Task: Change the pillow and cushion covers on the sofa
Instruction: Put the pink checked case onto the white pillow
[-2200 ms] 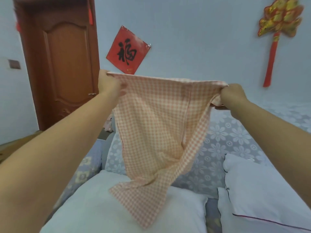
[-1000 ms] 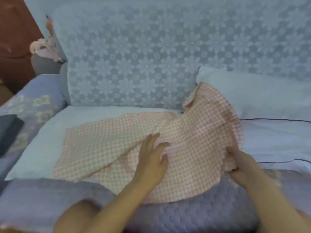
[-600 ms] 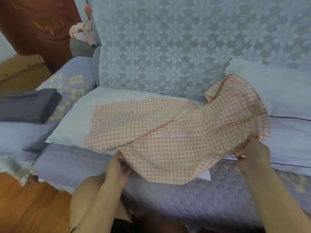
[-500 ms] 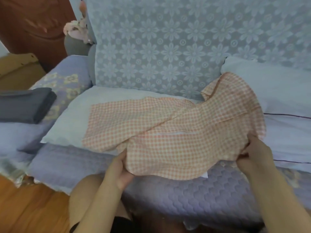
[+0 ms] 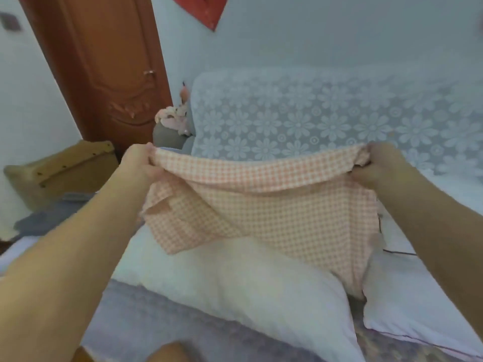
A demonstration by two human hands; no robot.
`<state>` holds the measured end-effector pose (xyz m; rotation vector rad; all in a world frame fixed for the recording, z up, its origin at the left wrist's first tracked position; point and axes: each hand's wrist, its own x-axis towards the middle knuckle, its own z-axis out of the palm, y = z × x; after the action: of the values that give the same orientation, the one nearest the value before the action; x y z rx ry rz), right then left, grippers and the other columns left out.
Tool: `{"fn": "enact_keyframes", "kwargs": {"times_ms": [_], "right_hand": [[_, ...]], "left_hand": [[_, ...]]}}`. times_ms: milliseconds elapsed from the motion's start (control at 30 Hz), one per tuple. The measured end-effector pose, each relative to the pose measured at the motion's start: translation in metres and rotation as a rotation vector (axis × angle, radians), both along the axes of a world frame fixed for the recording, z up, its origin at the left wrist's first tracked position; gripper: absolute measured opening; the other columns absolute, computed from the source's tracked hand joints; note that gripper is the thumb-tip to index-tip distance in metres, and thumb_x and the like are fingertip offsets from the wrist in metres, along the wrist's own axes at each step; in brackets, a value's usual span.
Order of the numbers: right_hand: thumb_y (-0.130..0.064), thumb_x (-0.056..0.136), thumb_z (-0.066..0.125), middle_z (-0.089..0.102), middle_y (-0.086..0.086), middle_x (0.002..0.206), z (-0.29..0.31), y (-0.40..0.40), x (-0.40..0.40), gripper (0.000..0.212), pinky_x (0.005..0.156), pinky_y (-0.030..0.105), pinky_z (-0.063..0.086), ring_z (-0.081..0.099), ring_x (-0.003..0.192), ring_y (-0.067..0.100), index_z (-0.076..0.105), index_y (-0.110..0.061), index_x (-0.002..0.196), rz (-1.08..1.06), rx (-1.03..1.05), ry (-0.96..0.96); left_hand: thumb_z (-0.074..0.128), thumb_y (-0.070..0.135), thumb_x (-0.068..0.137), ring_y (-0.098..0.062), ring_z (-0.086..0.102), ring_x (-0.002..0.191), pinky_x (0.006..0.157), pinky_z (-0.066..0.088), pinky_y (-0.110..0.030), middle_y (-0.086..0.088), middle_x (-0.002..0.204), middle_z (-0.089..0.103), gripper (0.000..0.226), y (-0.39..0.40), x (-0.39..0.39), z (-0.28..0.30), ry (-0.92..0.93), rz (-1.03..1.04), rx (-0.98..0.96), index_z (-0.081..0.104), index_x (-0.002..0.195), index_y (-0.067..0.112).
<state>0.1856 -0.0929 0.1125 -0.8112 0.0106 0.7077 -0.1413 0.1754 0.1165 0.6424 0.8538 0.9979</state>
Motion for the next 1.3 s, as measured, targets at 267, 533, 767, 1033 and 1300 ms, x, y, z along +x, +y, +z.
{"fn": "enact_keyframes", "kwargs": {"times_ms": [267,533,767,1033,1300], "right_hand": [[-0.024,0.108,0.042,0.066,0.010,0.067,0.105,-0.016,-0.004,0.038,0.062,0.034,0.061,0.066,0.057,0.019,0.057,-0.001,0.082,-0.133,0.434,-0.202],[-0.022,0.101,0.055,0.077,-0.001,0.091,-0.065,-0.073,-0.057,0.011,0.056,0.028,0.058,0.074,0.076,0.015,0.065,-0.017,0.102,-0.094,-0.218,-0.205],[-0.031,0.099,0.056,0.062,0.012,0.130,-0.251,-0.130,-0.119,0.040,0.097,0.044,0.050,0.061,0.110,0.032,0.058,-0.009,0.133,0.010,-0.819,-0.165],[-0.023,0.103,0.049,0.066,0.014,0.104,-0.279,-0.172,-0.159,0.030,0.085,0.033,0.040,0.058,0.096,0.022,0.068,-0.001,0.113,-0.319,-0.905,-0.442],[-0.003,0.084,0.064,0.066,0.027,0.092,-0.337,-0.188,-0.150,0.010,0.087,0.051,0.051,0.063,0.093,0.044,0.063,0.002,0.092,-0.028,-1.350,-0.443]], "left_hand": [[0.066,0.005,0.094,-0.040,0.076,0.082,0.071,0.062,-0.056,-0.024,0.106,0.072,0.032,0.015,0.018,0.138,-0.320,0.133,0.367,0.057,0.125,-0.002],[0.053,0.002,0.097,-0.027,0.072,0.102,0.068,0.060,-0.039,-0.016,0.119,0.069,0.024,0.027,-0.044,-0.019,0.237,0.074,0.297,0.059,0.120,0.001],[0.058,-0.004,0.096,-0.017,0.053,0.070,0.063,0.046,-0.031,-0.004,0.082,0.055,0.027,-0.036,-0.112,-0.233,0.617,0.195,-0.005,0.053,0.086,0.021],[0.056,0.004,0.091,-0.028,0.056,0.089,0.076,0.047,-0.040,-0.009,0.099,0.062,0.033,-0.097,-0.146,-0.271,0.883,0.523,0.166,0.055,0.074,0.032],[0.046,0.010,0.090,-0.050,0.054,0.090,0.082,0.049,-0.057,-0.037,0.097,0.060,0.022,-0.106,-0.157,-0.319,1.470,0.113,0.341,0.065,0.094,-0.002]]}}
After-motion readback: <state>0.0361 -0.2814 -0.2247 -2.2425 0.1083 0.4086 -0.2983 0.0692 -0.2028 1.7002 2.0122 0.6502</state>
